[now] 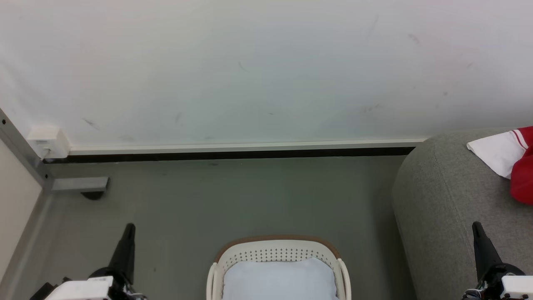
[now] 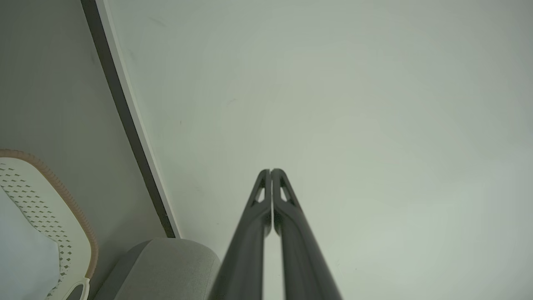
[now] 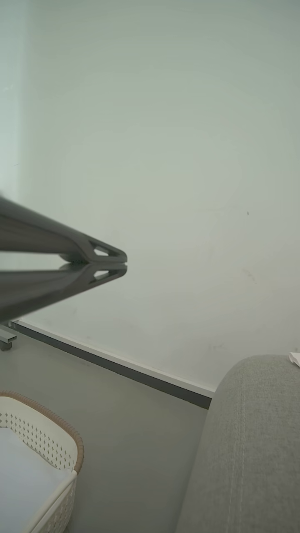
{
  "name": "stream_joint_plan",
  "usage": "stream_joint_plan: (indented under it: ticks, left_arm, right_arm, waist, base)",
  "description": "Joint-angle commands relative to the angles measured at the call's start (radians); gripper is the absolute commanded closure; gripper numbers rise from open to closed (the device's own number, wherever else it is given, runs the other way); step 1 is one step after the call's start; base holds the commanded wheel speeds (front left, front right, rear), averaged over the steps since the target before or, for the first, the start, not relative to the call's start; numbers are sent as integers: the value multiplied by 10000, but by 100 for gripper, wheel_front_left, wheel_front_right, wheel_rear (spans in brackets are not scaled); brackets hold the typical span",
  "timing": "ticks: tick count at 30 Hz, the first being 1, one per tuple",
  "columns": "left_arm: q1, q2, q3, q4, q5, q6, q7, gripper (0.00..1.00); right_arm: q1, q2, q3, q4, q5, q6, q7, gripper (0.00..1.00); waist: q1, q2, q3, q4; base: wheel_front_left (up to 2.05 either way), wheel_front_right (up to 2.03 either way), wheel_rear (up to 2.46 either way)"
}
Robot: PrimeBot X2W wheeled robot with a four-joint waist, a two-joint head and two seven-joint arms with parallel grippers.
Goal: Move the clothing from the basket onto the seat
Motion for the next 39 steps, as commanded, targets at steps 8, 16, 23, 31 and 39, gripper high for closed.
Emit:
stream_joint_plan:
  ticks: [8, 16, 23, 31, 39]
  left_arm:
    - [-93, 17, 28, -30, -139, -19, 42, 100]
    - [-92, 17, 27, -31, -140, -19, 39, 100]
    - [-91, 17, 26, -31, -141, -19, 41, 100]
    - [-91, 17, 25, -32, -141, -19, 40, 100]
    - [-90, 17, 24, -33, -142, -19, 39, 100]
  right_arm:
    - [-123, -76, -40, -56, 14, -21, 32, 100]
    - [-122, -76, -40, -55, 14, -21, 31, 100]
    - [-122, -75, -39, -55, 15, -21, 31, 100]
    - [-123, -75, -39, -55, 15, -21, 31, 100]
    - [-123, -75, -38, -55, 15, -21, 30, 100]
  waist:
    - [0, 0, -1, 0]
    - [0, 0, -1, 0]
    - [0, 0, -1, 0]
    - [0, 0, -1, 0]
    - [0, 0, -1, 0]
  base:
    - [0, 0, 0]
    - [0, 0, 0]
    - [0, 0, 0]
    - [0, 0, 0]
    - [0, 0, 0]
